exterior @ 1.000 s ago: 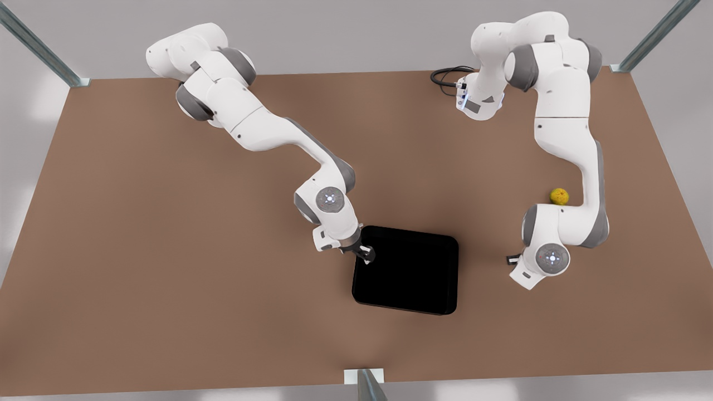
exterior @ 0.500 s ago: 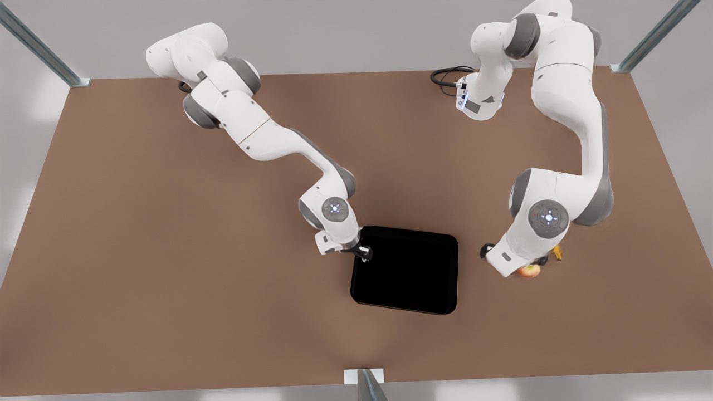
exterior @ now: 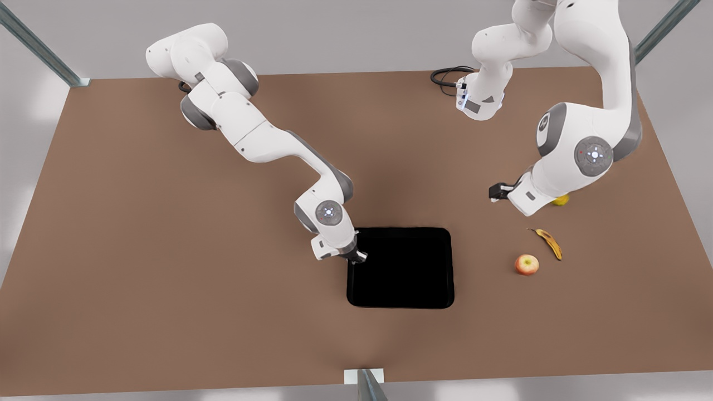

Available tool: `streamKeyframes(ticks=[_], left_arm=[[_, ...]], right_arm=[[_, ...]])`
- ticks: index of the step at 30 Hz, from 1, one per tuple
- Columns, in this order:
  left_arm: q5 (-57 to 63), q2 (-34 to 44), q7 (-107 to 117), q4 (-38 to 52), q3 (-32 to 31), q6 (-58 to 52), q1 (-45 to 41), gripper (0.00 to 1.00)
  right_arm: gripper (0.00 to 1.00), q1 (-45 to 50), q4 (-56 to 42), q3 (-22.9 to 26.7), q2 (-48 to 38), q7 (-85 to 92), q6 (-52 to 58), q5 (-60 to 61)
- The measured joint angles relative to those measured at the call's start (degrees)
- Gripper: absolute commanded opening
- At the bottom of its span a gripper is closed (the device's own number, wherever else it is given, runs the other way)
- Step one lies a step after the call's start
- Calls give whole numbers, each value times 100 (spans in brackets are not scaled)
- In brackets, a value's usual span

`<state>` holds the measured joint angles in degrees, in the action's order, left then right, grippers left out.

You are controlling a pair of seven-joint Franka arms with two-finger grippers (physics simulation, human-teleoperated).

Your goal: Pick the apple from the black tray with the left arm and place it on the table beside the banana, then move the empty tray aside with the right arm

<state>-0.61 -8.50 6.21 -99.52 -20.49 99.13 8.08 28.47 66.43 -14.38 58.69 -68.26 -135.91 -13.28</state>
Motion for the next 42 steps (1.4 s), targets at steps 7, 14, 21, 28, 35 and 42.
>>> streamKeyframes(ticks=[7, 14, 21, 28, 35, 42], left_arm=[[-57, -8, -76, 35, -10, 26, 4, 100], [-65, -12, -126, 35, -16, 29, 3, 100], [-68, -26, -160, 71, -27, 22, 2, 100], [-73, -94, -206, 284, -20, -102, -34, 100], [-77, -96, -226, 288, -21, -160, -35, 100], [-76, -105, -222, 286, -28, -180, -60, 100]], right_arm=[[0, -253, 1, -294, -368, 161, 19, 35], [0, -773, 1038, -642, -2249, 463, 1287, 199], [0, -2571, 3649, -703, -4505, 1415, 1922, 559], [0, -4792, 4675, -654, -5720, 3434, 2347, 867], [0, -5179, 6180, -292, -6537, 5415, 2119, 1112], [0, -5090, 6287, -294, -5987, 6774, 1641, 1238]])
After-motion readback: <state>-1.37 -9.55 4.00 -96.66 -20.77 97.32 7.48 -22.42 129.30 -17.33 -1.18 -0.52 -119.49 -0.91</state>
